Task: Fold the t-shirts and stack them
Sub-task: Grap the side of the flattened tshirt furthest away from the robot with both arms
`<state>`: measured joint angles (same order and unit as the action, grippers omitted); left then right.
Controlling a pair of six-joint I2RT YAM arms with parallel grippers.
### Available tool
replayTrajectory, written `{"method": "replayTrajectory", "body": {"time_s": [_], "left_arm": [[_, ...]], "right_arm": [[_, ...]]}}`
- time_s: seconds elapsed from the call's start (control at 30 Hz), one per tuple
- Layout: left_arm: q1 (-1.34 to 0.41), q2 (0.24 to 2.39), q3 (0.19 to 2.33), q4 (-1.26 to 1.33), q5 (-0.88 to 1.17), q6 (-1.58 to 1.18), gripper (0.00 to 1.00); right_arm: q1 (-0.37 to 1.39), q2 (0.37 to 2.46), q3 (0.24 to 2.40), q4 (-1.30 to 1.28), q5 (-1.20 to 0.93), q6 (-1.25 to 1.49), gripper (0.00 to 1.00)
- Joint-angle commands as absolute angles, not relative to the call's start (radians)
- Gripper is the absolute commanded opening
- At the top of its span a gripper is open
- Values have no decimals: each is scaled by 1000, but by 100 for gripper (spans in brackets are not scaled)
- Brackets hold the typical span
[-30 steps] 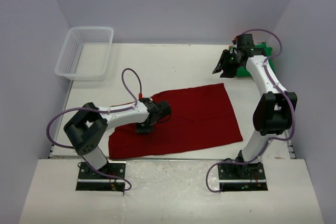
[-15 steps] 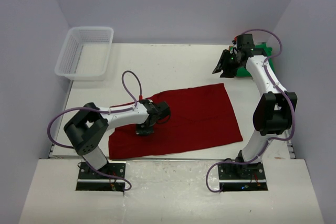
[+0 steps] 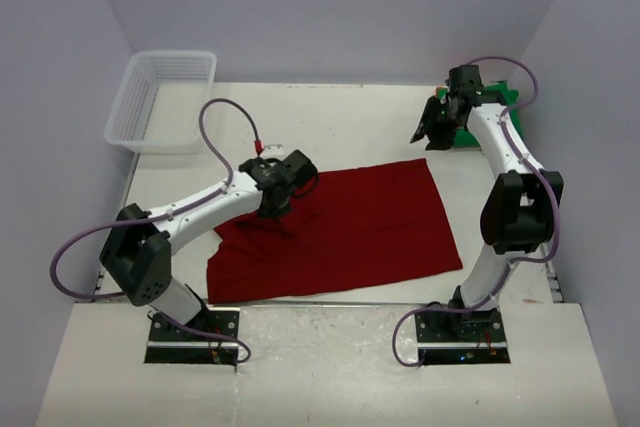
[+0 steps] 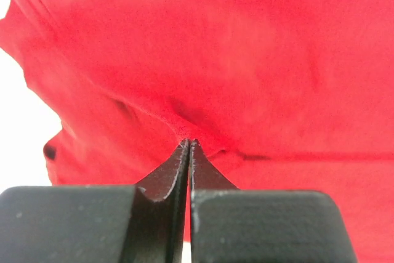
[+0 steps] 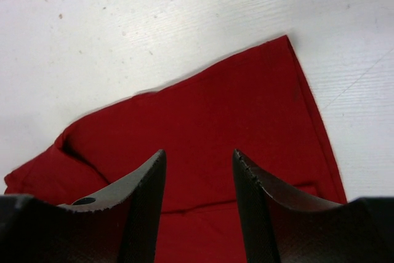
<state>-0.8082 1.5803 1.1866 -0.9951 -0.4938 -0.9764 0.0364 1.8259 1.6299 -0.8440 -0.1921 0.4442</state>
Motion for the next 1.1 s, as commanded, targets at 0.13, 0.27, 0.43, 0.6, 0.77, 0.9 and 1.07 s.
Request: {"method": "replayTrajectory", "body": {"time_s": [0.13, 0.27, 0.43, 0.6, 0.77, 0.9, 1.07], "left_arm": [[-625, 1497, 1224, -881, -506, -786, 0], [-577, 1474, 1230, -836, -462, -741, 0], [-555, 1442, 1226, -793, -433, -716, 0], [-535, 1410, 1184, -746, -382, -686, 0], [-512, 1368, 1160, -742, -368, -654, 0], [-503, 1350, 1151, -746, -357, -629, 0], [-502, 1390, 1089, -718, -289, -615, 1]], "right_arm": [[5, 1899, 1713, -900, -123, 443, 48], [-29, 1966, 1790, -972, -129, 446, 48], [-31, 2098, 1930, -1109, -46, 437, 47], [-31, 2174, 2034, -1127, -81, 382, 49], [-29, 2258, 2111, -1155, -123, 397, 46], [-29, 2255, 2048, -1071, -143, 413, 47], [-25, 2296, 2037, -1051, -163, 410, 48]]}}
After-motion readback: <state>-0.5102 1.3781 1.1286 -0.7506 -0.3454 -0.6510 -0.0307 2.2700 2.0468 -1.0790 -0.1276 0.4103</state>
